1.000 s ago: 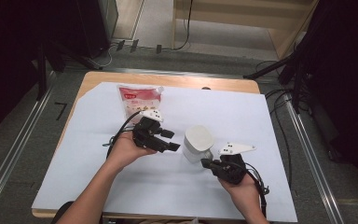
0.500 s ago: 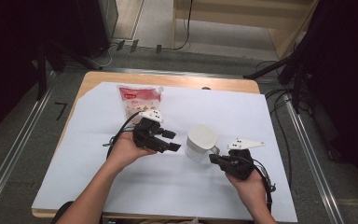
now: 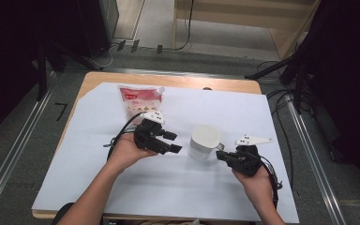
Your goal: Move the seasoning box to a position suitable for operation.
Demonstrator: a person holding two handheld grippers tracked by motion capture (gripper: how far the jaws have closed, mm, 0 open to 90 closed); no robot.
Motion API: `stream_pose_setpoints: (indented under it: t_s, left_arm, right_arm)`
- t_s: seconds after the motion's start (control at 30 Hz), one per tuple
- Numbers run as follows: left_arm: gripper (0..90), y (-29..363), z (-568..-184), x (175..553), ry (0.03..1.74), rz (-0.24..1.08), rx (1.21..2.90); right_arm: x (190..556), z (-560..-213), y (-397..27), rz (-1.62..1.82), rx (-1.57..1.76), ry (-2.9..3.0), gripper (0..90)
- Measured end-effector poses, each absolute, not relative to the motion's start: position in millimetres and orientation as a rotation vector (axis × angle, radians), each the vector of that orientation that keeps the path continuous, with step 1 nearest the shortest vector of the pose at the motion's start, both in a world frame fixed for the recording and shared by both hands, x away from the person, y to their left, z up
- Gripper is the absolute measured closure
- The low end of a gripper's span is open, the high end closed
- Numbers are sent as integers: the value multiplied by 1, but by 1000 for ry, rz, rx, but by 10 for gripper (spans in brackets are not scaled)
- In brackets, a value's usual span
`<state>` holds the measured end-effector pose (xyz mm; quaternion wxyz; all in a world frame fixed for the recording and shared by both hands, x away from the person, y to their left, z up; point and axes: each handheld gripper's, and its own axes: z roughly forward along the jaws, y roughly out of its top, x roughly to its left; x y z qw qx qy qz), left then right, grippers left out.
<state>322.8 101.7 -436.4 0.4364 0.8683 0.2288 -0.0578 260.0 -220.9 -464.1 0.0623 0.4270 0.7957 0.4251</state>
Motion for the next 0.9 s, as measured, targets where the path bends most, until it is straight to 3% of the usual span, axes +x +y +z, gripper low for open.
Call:
stream_pose_setpoints:
  t_s: [0.47, 0.63, 0.9]
  left_arm:
    - [329, 103, -433, 319, 585, -157, 2130]
    - [251, 106, -434, 321, 583, -220, 2069]
    - [295, 102, -439, 322, 593, -198, 2107]
  right_arm:
    - [275, -464, -231, 1286, 1334, 2382, 900]
    - [280, -465, -230, 1278, 1332, 2390, 900]
    - [286, -465, -228, 1257, 1328, 2390, 900]
